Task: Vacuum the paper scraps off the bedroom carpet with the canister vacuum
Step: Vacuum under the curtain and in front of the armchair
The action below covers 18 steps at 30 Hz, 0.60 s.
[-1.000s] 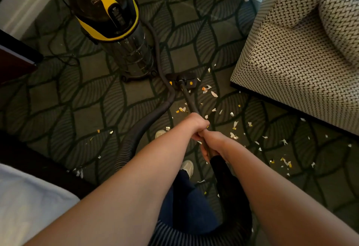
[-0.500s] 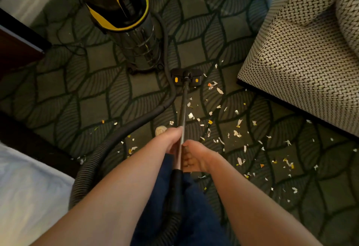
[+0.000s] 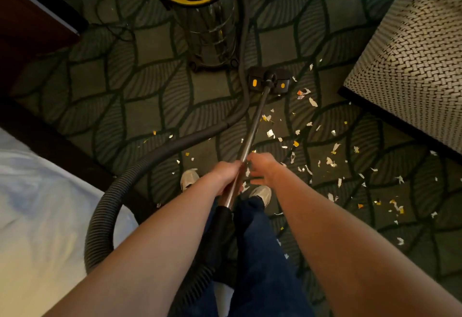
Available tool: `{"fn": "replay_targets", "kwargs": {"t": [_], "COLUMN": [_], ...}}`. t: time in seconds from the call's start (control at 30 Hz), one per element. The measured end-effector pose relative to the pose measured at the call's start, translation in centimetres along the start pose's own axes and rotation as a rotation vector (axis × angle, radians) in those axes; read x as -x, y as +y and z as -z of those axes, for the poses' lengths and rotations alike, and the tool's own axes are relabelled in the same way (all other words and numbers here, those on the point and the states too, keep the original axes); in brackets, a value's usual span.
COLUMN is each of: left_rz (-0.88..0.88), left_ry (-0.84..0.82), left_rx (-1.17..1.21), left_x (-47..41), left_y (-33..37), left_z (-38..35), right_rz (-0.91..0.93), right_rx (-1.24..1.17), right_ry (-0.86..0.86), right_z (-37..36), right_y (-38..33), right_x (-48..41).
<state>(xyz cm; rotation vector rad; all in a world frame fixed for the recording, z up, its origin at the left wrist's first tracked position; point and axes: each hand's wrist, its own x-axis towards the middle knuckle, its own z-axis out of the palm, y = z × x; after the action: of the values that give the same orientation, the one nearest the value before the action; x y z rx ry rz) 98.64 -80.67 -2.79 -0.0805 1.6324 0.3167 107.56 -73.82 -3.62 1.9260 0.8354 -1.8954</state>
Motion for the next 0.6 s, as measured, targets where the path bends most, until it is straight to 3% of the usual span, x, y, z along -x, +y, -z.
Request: {"fn": "replay_targets", "kwargs": {"t": [0.2,0.37,0.6], "left_rz": [0.039,-0.033,-0.144], "left_ry": [-0.116,-0.042,0.037], "left_rx": [-0.009,-0.100,-0.302], "left_x": [-1.3,-3.6,-4.6], "left_y": [-0.2,-1.8,-2.9], "left_z": [3.3,6.0,10.1], "right_rz": [0.038,-0.014,-0.022], "right_rx": [-0.275,-0.516,-0.596], "right_ry": [0.110,0.131,0.145], "right_z": [-5.4,-10.0,-14.2], "right_y": [-1.2,-3.2,-3.2], "right_x": [-4.4,-7.9,-10.2]}}
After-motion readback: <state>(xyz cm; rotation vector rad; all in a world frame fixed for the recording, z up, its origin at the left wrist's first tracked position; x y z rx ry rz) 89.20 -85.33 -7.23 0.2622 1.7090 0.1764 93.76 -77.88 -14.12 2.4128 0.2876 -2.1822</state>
